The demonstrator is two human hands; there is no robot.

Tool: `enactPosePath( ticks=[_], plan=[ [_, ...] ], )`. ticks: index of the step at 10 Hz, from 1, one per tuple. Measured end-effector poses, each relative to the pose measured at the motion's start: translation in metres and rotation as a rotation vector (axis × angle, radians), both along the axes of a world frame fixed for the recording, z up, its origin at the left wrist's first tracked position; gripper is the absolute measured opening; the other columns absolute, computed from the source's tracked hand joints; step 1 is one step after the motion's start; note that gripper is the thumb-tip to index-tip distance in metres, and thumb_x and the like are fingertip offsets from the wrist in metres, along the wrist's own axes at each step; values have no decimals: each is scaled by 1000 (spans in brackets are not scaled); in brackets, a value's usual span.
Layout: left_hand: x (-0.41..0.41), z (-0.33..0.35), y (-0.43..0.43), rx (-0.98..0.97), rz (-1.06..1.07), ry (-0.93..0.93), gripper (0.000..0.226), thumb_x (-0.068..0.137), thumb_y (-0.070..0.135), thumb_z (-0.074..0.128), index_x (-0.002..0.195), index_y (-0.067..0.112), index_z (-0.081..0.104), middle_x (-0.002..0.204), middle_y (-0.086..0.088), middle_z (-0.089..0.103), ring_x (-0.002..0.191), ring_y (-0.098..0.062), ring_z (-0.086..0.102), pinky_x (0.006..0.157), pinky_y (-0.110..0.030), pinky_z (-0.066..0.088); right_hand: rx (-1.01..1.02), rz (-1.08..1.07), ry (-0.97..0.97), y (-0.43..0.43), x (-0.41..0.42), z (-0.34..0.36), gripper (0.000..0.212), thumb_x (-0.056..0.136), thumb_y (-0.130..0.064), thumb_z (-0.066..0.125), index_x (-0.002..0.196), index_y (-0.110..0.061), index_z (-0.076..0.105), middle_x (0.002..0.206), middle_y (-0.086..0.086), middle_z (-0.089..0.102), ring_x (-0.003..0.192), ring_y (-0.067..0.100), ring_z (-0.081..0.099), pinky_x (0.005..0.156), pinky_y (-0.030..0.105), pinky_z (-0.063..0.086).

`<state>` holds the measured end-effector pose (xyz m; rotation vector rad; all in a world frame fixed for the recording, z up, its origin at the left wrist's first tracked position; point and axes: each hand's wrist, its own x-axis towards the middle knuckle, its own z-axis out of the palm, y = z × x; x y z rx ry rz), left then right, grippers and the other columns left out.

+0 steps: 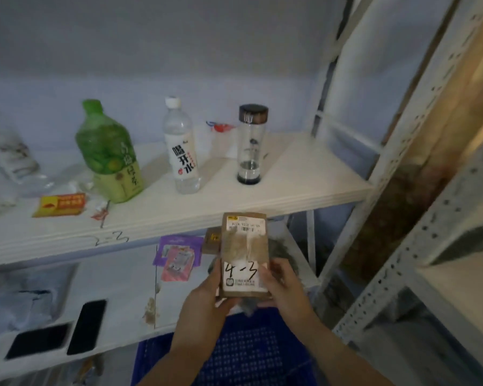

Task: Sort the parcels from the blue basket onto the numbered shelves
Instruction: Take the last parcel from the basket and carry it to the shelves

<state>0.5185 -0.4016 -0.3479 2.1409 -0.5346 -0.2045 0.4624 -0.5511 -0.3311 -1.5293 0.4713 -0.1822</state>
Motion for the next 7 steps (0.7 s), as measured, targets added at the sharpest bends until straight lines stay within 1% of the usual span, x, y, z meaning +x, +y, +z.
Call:
enactPosePath(
  ticks=[1, 2, 3, 4, 5, 6, 7],
  plan=[
    [-12, 47, 7, -22, -21, -103, 85, 87, 25, 65, 145, 43, 6, 123, 21, 58, 97, 6, 60, 88, -12, 48, -299, 119, -147, 13, -23, 48, 50, 93, -37, 55, 139, -37, 35, 131, -14, 58, 117, 3, 58, 96, 27, 50],
    [-20, 105, 16, 33, -113, -234, 91, 91, 33, 56, 140, 41, -20, 141, 7, 47, 119, -8, 52, 101, -25, 44, -534, 206, -122, 21, -44, 102, 81, 89, -41, 57, 146, -45, 0, 138, -32, 37, 131, -1, 41, 101, 12, 36],
    [-34, 188, 17, 75, -179, -341, 86, 92, 41, 53, 132, 49, -23, 148, 11, 37, 130, -4, 41, 105, -19, 34, -828, 139, -104, 21, -67, 158, 82, 95, -31, 52, 139, -53, -13, 141, -26, 22, 133, 1, 32, 109, 18, 30],
    [-40, 232, 10, -10, -247, -483, 82, 93, 41, 50, 128, 49, -23, 151, 9, 31, 134, -5, 36, 100, -9, 25, -926, 90, -154, 15, -85, 214, 78, 96, -27, 50, 129, -66, -9, 151, -24, 11, 144, 3, 18, 117, 21, 21],
    [-52, 287, 1, -9, -318, -603, 99, 87, 50, 53, 125, 57, -39, 149, 12, 33, 127, -3, 45, 101, -12, 37, -1028, 8, -197, 11, -106, 282, 76, 94, -30, 54, 123, -67, -6, 150, -26, 8, 143, 2, 17, 117, 19, 19],
    [-68, 345, -15, -53, -334, -697, 103, 88, 52, 51, 119, 54, -47, 146, 14, 33, 124, -1, 43, 91, -10, 38, -1142, -127, -293, 9, -134, 347, 83, 90, -33, 61, 127, -71, -2, 153, -24, 19, 139, 2, 31, 114, 26, 33],
    [-100, 401, -22, -221, -360, -820, 87, 92, 48, 47, 130, 40, -30, 143, 10, 35, 123, -2, 36, 91, -10, 32, -1316, -291, -386, 5, -169, 397, 89, 87, -35, 65, 136, -67, -3, 152, -20, 29, 130, 5, 46, 107, 29, 43]
  ],
)
